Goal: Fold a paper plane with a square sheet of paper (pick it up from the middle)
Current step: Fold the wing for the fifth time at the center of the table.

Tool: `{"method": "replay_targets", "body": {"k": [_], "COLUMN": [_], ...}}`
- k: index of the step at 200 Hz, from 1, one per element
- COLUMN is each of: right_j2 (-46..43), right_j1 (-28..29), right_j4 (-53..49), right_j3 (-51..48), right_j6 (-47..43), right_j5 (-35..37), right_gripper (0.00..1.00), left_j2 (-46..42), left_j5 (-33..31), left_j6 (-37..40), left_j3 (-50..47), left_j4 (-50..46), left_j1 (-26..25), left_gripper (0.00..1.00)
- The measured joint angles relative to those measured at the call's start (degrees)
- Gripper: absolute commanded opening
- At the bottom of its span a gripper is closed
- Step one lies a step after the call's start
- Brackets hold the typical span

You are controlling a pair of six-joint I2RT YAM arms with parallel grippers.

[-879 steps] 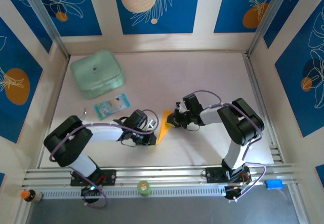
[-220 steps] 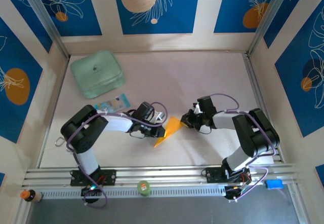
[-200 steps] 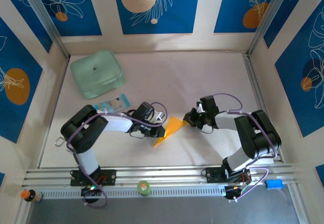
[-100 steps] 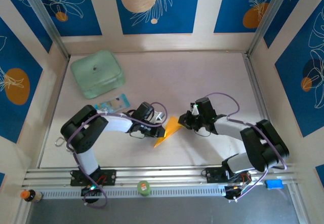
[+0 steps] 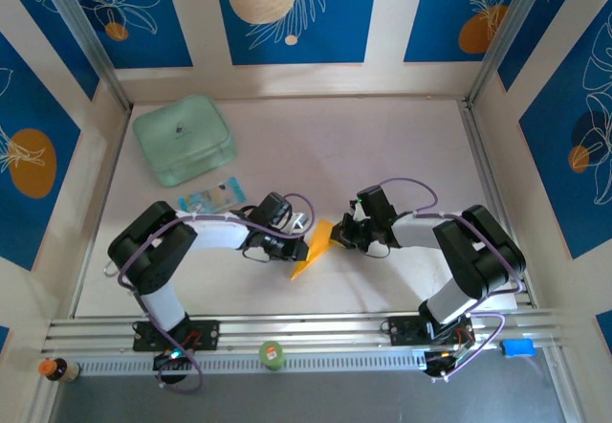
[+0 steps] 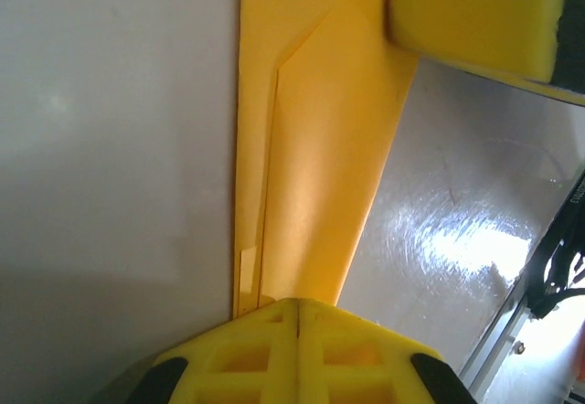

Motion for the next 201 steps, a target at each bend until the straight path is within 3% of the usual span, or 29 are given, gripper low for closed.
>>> {"method": "replay_targets", "body": {"k": [52,103,201], "right_j2": [0.04,0.04,0.04], "right_j1": [-0.04,-0.04,-0.04], "right_j4": [0.02,0.04,0.02], "right_j3": [0.00,0.00,0.00], "right_j6": [0.02,0.13,0.22], "right_j5": [-0.02,-0.02,-0.02], "right_gripper": [0.03,0.03,0.02], "left_j2": [-3.04,4.76,7.96], "left_j5": [0.79,4.17,-0.46], "left_j6": [0.13,0.00,0.42], "left_j3": [4.81,10.60,8.81], "left_j4": [-2.82,-1.25,-0.46], "left_j1": [-0.57,-3.17,-4.28], "left_gripper": [0.01,0.00,0.04]}}
